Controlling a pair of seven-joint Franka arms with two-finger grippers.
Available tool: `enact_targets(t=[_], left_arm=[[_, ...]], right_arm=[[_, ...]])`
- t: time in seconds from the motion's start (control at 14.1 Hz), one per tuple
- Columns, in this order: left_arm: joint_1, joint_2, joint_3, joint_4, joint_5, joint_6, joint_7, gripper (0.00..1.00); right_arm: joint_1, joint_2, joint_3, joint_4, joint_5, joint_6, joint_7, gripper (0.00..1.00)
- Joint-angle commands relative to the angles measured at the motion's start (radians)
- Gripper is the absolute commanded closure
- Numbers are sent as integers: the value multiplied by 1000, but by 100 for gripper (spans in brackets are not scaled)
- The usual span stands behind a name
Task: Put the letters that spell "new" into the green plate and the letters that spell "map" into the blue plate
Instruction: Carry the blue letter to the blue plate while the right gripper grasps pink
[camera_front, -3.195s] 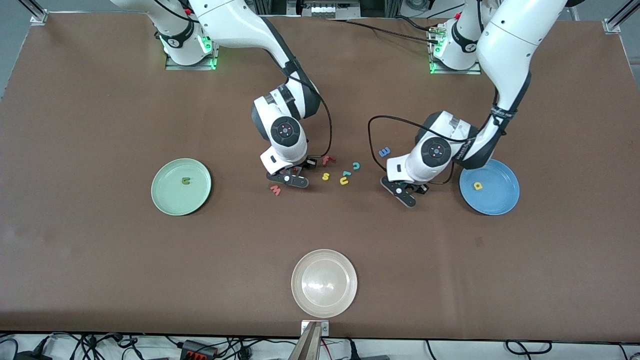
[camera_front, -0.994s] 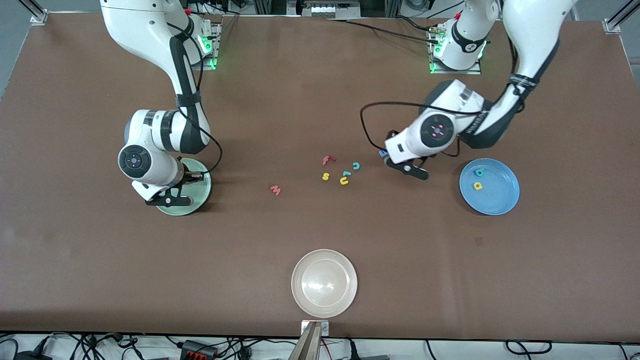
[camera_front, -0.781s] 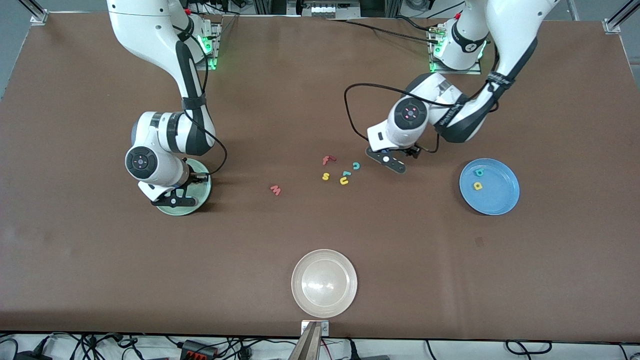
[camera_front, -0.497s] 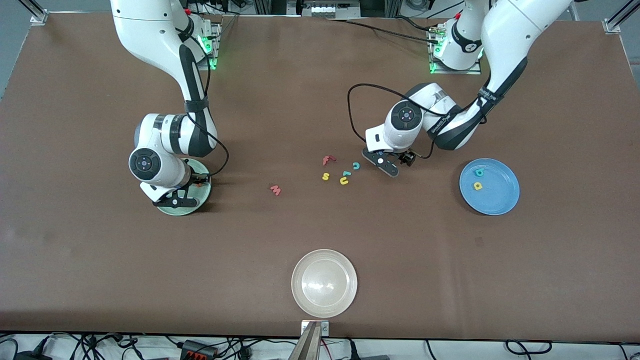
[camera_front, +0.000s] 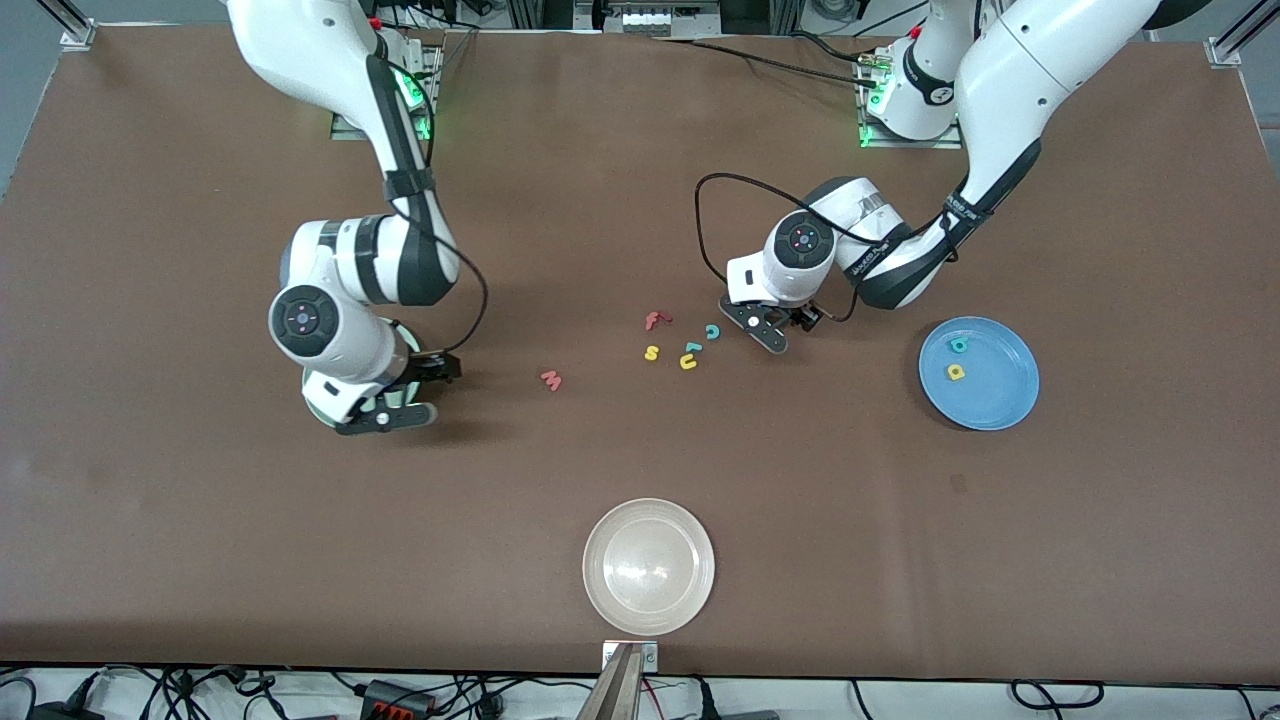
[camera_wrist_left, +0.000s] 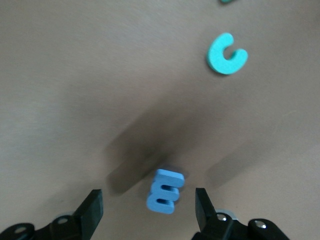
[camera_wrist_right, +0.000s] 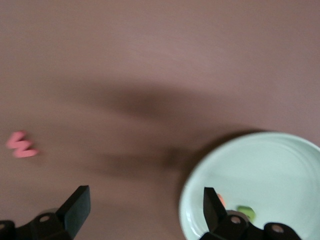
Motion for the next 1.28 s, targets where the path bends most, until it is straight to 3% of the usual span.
enact_targets(t=[0.0, 0.07, 0.21, 0.36, 0.64, 0.99, 1.21], left_arm=[[-36, 10, 6, -5, 25, 13, 6, 38], [-39, 11, 16, -4, 25, 13, 6, 49], [-38, 10, 16, -2, 38, 13, 6, 76], [-28, 8, 17, -2, 52, 6, 6, 91], [10, -22, 14, 27, 54, -93, 7, 95], [48, -58, 17, 275, 54, -547, 21, 94], [180, -56, 17, 314, 86, -580, 117, 94]], right_arm=[[-5, 8, 58, 34, 16, -13, -145, 0], [-6, 10, 82, 43, 15, -7, -185, 5], [-5, 40, 124, 81, 10, -4, -209, 23], [-2, 89, 138, 124, 12, 5, -267, 28], [20, 143, 162, 143, 12, 85, -296, 32], [60, 171, 164, 141, 9, 102, -292, 38], [72, 188, 164, 141, 7, 108, -296, 40]])
